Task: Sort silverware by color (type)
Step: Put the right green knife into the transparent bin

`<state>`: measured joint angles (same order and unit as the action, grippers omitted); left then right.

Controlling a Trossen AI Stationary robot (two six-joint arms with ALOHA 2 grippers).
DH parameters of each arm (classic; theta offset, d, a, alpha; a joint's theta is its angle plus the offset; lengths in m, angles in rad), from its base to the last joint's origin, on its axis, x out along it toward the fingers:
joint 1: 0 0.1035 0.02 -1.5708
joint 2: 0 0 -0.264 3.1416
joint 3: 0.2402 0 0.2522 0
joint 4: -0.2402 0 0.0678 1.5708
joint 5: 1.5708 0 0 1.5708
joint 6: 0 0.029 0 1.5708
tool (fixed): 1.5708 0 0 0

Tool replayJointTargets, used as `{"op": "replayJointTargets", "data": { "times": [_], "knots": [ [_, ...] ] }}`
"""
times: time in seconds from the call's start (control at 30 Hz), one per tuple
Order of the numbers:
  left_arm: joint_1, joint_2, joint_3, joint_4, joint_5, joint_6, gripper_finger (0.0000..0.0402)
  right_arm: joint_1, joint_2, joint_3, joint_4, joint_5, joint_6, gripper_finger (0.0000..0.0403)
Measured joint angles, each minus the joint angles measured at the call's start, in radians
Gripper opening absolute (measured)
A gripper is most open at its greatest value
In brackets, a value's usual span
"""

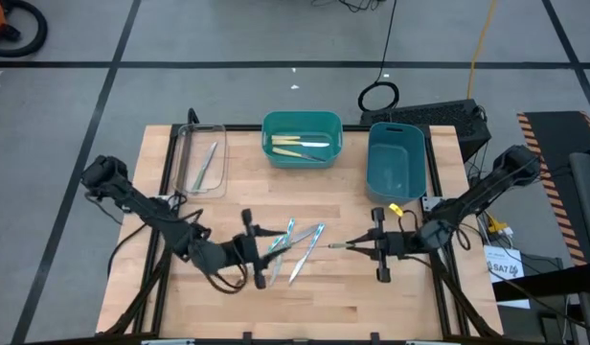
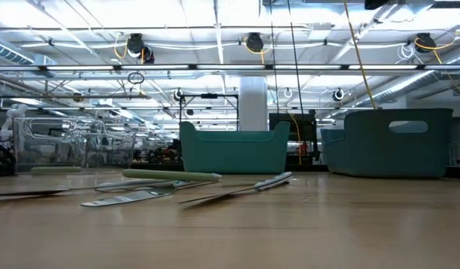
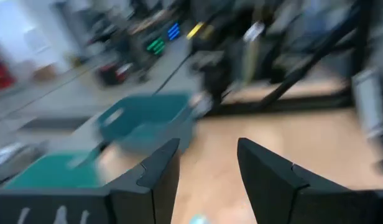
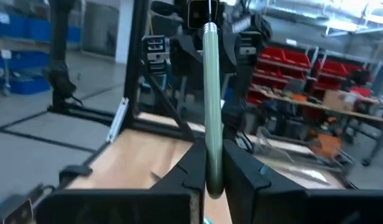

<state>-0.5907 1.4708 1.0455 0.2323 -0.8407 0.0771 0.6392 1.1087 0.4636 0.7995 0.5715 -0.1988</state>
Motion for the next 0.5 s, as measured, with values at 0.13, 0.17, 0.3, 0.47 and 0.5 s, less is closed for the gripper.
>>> {"op": "replayJointTargets", "data": {
  "times": [0.13,0.17,0.3,0.47,0.5],
  "knots": [
    [0.062,0.000,-0.066,0.262,0.190,0.078,0.0170,-0.030,0.073,0.000,0.106,-0.050,-0.005,0.0026],
    [0.077,0.000,-0.076,0.301,0.223,0.080,0.0170,-0.034,0.091,0.000,0.136,-0.051,-0.005,0.0026],
    [0.119,0.000,-0.104,0.353,0.316,0.069,0.0170,-0.045,0.153,0.000,0.281,-0.052,-0.049,0.0026],
    [0.142,0.040,-0.103,0.433,0.394,0.065,0.0170,-0.055,0.227,0.000,0.436,-0.053,-0.091,0.0026],
    [0.141,0.056,-0.104,0.461,0.403,0.076,0.0170,-0.060,0.245,0.000,0.462,-0.054,-0.094,0.0026]
  ]
}}
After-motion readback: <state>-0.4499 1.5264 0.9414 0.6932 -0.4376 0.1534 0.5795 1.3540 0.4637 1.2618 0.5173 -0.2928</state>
